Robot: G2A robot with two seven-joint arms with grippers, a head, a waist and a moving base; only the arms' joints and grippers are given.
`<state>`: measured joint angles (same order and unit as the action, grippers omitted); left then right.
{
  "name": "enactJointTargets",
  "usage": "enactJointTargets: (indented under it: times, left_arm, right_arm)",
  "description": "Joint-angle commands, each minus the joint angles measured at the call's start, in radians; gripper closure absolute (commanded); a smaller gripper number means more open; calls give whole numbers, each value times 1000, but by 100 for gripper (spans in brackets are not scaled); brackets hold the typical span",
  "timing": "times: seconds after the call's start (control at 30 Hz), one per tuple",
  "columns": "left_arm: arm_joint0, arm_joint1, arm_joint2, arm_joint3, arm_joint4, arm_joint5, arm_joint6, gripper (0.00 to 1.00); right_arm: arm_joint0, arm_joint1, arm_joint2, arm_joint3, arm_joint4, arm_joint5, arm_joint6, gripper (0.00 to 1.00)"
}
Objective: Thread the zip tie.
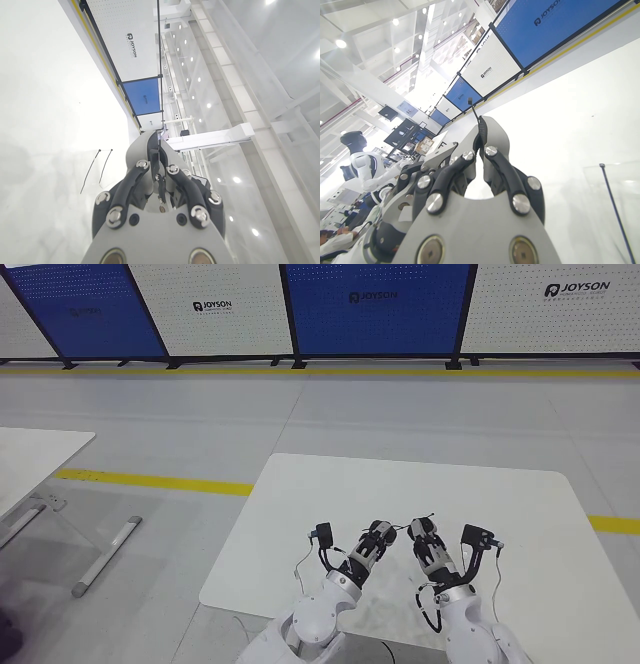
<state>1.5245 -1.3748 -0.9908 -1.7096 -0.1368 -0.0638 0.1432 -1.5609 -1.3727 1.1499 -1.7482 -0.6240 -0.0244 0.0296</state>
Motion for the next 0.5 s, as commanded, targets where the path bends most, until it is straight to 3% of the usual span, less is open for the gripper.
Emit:
enactJointTargets:
  times: [0.0,0.07,0.1,0.17,0.27,0.3,0.47]
  left_arm:
    - [0,0,0,1,-1,0,1,100]
    - [-1,-1,-1,1,-2,0,2,100]
    - [-1,-1,-2,2,-3,1,3,100]
    - [-2,-1,-3,2,-5,2,5,100]
    - [-2,-3,-6,1,-15,3,20,100]
    - [-3,-3,-6,1,-18,3,23,100]
    - [-8,-8,-5,-1,-46,-12,48,100]
  right_arm:
    - [1,0,-1,1,3,-2,4,100]
    - [2,0,-1,1,5,-2,7,97]
    - [2,0,-1,1,7,-3,8,69]
    - [3,0,-1,2,7,-3,7,57]
    - [5,1,-1,5,-1,-13,8,18]
    - [5,1,-2,6,-10,-20,10,0]
    - [-1,4,-10,-3,-67,-22,-3,0]
